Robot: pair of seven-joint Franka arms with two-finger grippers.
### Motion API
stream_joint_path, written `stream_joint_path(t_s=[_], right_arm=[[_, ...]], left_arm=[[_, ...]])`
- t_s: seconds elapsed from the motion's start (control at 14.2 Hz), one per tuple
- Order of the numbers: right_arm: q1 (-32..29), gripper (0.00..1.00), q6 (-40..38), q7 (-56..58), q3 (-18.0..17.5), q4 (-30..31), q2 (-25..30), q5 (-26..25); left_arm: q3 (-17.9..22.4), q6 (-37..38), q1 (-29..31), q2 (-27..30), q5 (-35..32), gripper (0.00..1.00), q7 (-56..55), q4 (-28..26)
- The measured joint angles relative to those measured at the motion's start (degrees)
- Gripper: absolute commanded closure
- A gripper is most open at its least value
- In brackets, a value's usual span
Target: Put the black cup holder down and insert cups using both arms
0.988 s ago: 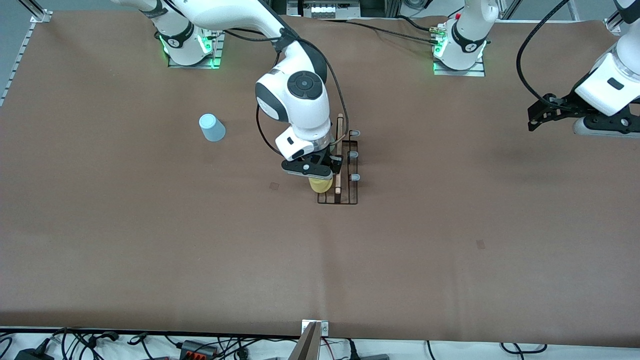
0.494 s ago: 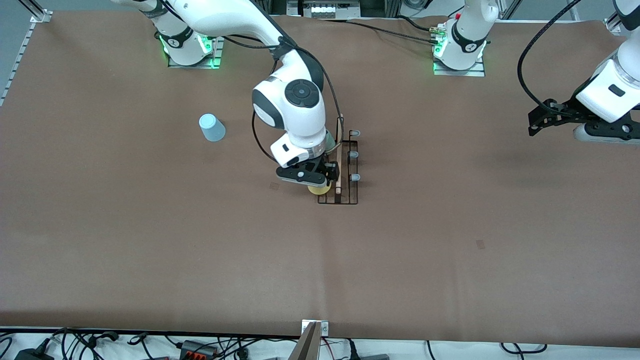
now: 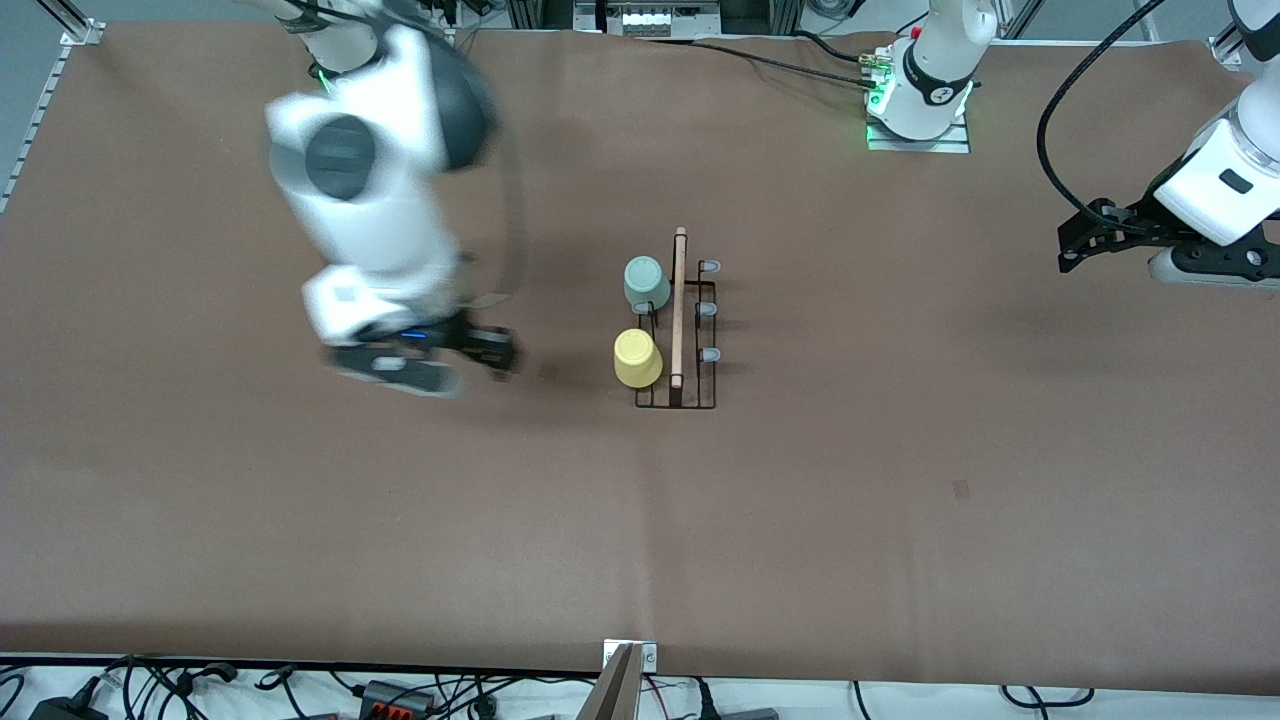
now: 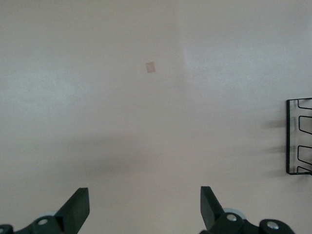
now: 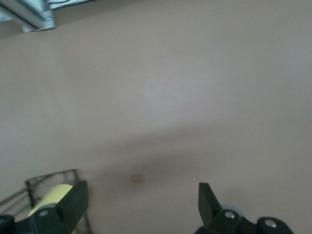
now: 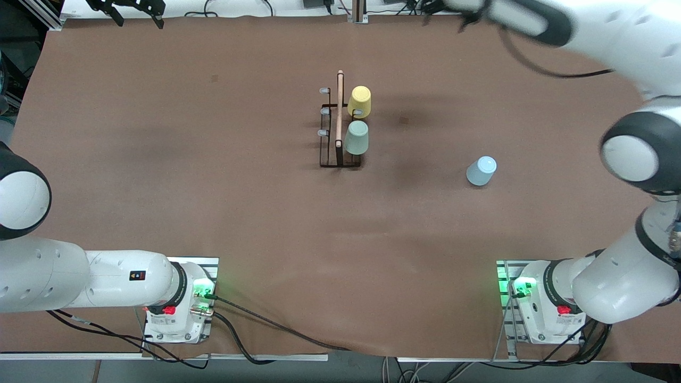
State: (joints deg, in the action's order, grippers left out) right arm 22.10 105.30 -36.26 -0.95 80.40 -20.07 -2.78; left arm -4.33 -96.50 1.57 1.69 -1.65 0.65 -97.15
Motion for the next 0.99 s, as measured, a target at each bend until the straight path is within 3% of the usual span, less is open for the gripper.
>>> stream_joint_path(t_s=[0.28,0.49,0.78,0.99], right_arm=[[-15.6,0.00,-13.1,25.3,0.0,1.0,7.9,1.2],[-25.5,0.00,-15.6,35.3,0.0,1.3,11.5,1.2],[-28.6,0.00,-19.7,36.2,-0.1,2.4,14.9,1.3],[-28.4,0.00,-16.7,36.2,-0.9,5.9,15.2,1.4]], left_arm=[[0.0,0.0,0.0,0.0,0.0,0.00,0.0,0.0],[0.0,0.0,0.0,0.0,0.0,0.00,0.0,0.1],[0.0,0.0,0.0,0.0,0.0,0.00,0.1,0.1],[0.0,0.0,0.0,-0.1,0.0,0.00,0.1,0.1]])
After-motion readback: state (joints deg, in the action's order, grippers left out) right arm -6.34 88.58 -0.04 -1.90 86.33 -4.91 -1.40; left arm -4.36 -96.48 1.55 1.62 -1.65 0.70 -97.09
